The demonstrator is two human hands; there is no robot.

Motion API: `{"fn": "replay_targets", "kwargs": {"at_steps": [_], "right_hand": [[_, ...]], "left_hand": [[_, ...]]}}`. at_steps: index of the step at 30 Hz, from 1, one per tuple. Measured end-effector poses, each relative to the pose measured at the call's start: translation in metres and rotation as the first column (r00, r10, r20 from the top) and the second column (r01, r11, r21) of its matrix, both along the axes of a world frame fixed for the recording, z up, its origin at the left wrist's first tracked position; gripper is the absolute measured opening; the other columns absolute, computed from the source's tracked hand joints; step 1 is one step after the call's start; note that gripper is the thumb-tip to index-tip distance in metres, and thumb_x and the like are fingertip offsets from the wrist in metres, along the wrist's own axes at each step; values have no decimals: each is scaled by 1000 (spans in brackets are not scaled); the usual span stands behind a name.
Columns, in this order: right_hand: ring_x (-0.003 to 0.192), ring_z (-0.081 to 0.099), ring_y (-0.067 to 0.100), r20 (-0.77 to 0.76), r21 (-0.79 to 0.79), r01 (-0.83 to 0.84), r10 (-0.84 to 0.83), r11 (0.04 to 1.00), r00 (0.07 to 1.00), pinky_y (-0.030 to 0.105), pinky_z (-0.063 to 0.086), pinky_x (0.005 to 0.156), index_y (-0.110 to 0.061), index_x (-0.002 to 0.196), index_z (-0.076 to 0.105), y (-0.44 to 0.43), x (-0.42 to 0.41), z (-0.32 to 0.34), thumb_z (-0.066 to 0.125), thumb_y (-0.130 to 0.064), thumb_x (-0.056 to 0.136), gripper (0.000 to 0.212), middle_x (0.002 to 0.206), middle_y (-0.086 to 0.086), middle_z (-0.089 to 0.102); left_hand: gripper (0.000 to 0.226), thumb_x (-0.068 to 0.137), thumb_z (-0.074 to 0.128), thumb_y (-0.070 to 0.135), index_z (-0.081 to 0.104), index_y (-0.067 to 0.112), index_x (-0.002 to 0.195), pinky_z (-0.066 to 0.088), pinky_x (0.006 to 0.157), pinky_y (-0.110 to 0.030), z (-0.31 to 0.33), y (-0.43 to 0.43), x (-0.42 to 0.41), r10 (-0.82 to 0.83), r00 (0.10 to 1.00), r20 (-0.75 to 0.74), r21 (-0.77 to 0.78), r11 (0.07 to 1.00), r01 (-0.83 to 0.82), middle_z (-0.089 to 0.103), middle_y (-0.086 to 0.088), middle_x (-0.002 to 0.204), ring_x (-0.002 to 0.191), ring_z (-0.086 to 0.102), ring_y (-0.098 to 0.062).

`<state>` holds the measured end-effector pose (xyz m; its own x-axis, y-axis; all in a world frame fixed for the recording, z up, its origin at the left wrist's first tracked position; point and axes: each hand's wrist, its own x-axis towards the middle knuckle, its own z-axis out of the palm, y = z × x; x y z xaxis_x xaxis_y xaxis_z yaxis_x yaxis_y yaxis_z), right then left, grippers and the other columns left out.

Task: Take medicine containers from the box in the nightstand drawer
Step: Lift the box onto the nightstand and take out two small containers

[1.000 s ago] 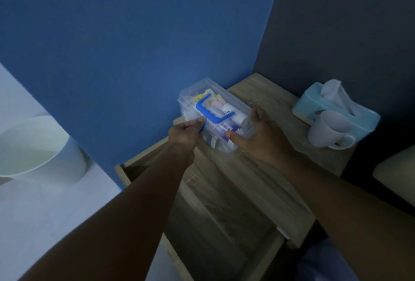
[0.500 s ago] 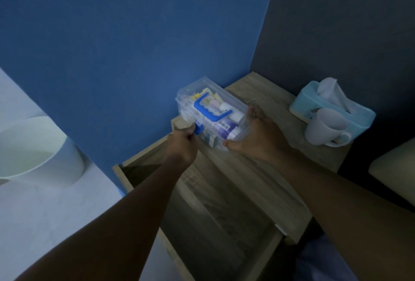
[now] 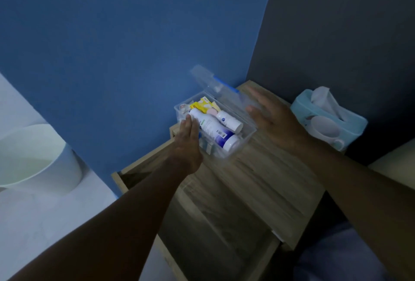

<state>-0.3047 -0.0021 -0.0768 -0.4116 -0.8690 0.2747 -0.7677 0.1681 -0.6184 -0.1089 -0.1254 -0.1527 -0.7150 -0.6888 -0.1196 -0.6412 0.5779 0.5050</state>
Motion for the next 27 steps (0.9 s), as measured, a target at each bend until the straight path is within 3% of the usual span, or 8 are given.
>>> {"fn": "replay_targets", "kwargs": {"at_steps": [4, 8, 13, 16, 18, 19, 24, 27], "right_hand": [[130, 54, 22, -304, -154, -89, 38, 984, 952, 41, 43, 109, -4, 125, 65, -1, -16, 4, 47, -14, 103, 30, 133, 13, 62], [125, 58, 27, -386, -248, 112, -204, 962, 900, 17, 38, 102, 1, 122, 67, -5, -28, -6, 51, -12, 102, 29, 140, 19, 57], [143, 38, 30, -326, -90, 323, -335, 942, 884, 40, 33, 117, -3, 153, 28, -13, -35, -30, 45, -10, 102, 55, 160, 15, 28], [149, 23, 27, -229, -82, 392, -400, 916, 887, 19, 12, 118, -8, 157, 15, -19, -32, -44, 47, 0, 96, 70, 165, 15, 12], [151, 12, 25, -138, -70, 457, -462, 887, 876, -2, -6, 102, -10, 158, 9, -24, -32, -52, 46, 3, 95, 75, 167, 15, 2], [152, 8, 25, -99, -44, 483, -485, 874, 869, -3, -9, 98, -11, 159, 6, -27, -33, -57, 45, 3, 95, 76, 167, 15, -3], [154, -1, 32, -61, 175, 566, -565, 806, 823, 37, 4, 125, -14, 159, 7, -38, -31, -68, 46, -2, 97, 74, 166, 18, -10], [152, 9, 33, -74, 25, 636, -633, 772, 771, 15, -5, 109, -15, 156, 23, -44, -18, -63, 58, 6, 89, 78, 166, 18, -1]], "left_hand": [[92, 88, 51, -2, -11, 7, 155, 22, 122, -37, 0, -2, -1, -47, 997, 65, -82, 995, 52, -20, -11, 163, 153, -6, -28], [89, 91, 48, -1, -13, 7, 155, 17, 123, -38, 1, -3, 0, -37, 990, 133, -127, 990, 54, -20, -11, 163, 152, -7, -28], [99, 87, 56, 1, -17, 2, 152, 28, 119, -35, 3, -4, -4, -72, 977, 201, -117, 988, 97, -23, -16, 162, 152, -4, -32], [104, 84, 61, 4, -18, 0, 151, 22, 120, -36, 1, -8, -2, -89, 964, 252, -129, 984, 125, -23, -19, 161, 152, -5, -34], [103, 85, 60, 9, -19, -4, 150, 11, 122, -37, 0, -10, -2, -108, 941, 319, -176, 969, 171, -22, -23, 160, 151, -11, -36], [101, 86, 59, 12, -18, -6, 149, 5, 122, -39, -1, -12, -2, -120, 925, 359, -209, 956, 206, -21, -25, 160, 150, -14, -38], [99, 89, 58, 16, -16, -9, 149, 3, 121, -39, 4, -13, -6, -122, 899, 420, -216, 949, 229, -19, -28, 160, 149, -15, -39], [94, 90, 54, 16, -14, -11, 149, 6, 122, -39, 11, -12, -9, -122, 891, 438, -222, 945, 239, -16, -30, 159, 149, -13, -41]]}}
